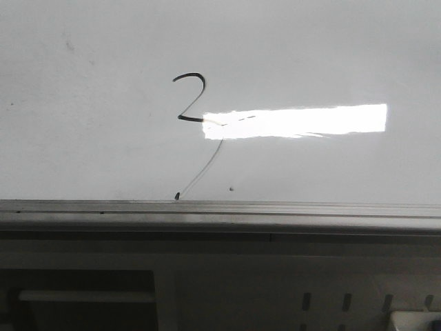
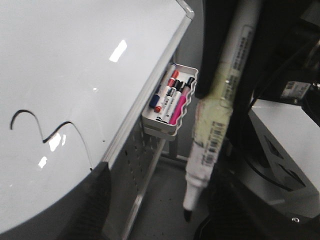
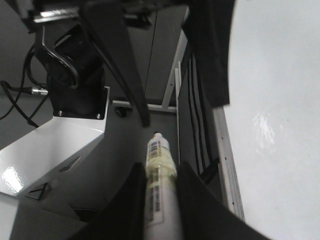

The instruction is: Write number 3 on whiteboard

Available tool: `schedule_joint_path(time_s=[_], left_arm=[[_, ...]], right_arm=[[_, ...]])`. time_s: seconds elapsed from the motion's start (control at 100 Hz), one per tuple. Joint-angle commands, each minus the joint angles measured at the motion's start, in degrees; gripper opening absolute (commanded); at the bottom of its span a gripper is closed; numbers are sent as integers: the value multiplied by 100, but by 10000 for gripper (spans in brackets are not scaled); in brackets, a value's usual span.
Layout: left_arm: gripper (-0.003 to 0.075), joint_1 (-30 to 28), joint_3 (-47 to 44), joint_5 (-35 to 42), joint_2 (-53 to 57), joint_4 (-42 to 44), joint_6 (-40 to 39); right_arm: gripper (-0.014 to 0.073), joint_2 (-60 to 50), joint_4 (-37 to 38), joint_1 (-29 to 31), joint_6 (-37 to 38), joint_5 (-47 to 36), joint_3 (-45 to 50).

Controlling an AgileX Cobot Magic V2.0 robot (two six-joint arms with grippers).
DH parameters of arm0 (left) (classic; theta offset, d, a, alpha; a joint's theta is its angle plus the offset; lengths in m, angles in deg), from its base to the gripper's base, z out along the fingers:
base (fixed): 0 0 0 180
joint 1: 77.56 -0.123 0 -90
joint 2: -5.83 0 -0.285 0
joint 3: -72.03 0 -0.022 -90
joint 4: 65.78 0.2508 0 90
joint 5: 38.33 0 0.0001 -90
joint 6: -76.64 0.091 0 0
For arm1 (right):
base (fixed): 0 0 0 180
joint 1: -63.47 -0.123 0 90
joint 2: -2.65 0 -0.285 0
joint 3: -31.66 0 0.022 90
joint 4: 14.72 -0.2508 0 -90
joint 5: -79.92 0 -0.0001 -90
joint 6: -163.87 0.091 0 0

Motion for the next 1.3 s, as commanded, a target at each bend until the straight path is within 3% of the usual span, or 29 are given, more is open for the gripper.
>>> schedule_joint_path(time_s=[0.0,0.79,0.96,1.17,1.24,1.29], left_arm=[[386,7,304,-63,-236,-431,167],[379,7,383,41,-762,-666,228],[258,7,383,209,-783,-902,228],[23,7,383,200,-819,-1061,228],[-19,7,383,191,-819,-1126,228],[-20,7,383,191,-819,-1149,228]], right_arm=[[-51,-71,-79,-152,-128,-585,-184],[-51,-61,-222,-467,-128,-802,-184],[-51,-61,-281,-467,-128,-683,-184],[-48,-36,-328,-467,-128,-588,-184],[1,-22,-328,-467,-128,-566,-184],[99,-22,-328,-467,-128,-578,-184]])
